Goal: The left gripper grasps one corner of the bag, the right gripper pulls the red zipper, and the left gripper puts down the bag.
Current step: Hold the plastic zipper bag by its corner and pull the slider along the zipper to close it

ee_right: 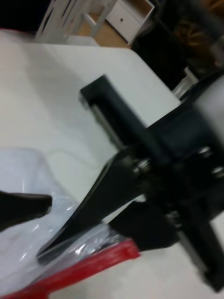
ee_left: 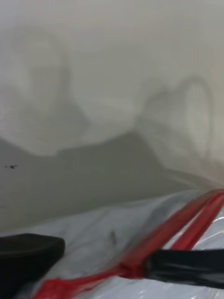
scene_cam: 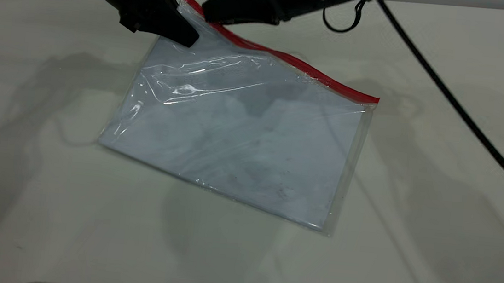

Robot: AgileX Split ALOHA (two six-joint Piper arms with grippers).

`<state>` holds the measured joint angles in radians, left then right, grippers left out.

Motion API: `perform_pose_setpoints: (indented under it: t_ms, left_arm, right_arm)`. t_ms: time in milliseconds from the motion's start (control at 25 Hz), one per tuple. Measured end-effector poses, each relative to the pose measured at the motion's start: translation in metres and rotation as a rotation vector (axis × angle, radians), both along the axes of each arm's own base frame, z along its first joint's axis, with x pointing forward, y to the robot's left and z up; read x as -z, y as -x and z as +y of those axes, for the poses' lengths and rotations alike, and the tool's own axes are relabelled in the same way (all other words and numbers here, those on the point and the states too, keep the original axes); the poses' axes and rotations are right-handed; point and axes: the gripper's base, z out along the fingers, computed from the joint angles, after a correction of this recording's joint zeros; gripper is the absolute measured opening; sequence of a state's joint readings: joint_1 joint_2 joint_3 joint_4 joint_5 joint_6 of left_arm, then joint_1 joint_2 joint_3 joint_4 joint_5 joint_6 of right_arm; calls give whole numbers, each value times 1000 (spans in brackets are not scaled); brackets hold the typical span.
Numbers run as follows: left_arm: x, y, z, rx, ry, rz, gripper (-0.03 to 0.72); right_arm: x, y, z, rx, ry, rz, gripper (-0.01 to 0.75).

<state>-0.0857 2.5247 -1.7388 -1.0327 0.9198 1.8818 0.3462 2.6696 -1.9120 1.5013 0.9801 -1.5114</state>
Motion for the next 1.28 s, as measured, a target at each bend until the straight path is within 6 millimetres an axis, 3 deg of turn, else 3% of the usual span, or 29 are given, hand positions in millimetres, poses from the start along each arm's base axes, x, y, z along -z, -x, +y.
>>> perform_pose_setpoints:
  t_ms: [640, 1280]
  left_arm:
    - [1, -1, 0, -7, -8, -8, 75]
    - [1, -2, -1, -11, -14, -16, 78]
  right_arm:
    - [10, -9, -1, 105, 17, -24, 507]
    - [16, -10, -2, 125, 30, -30, 460]
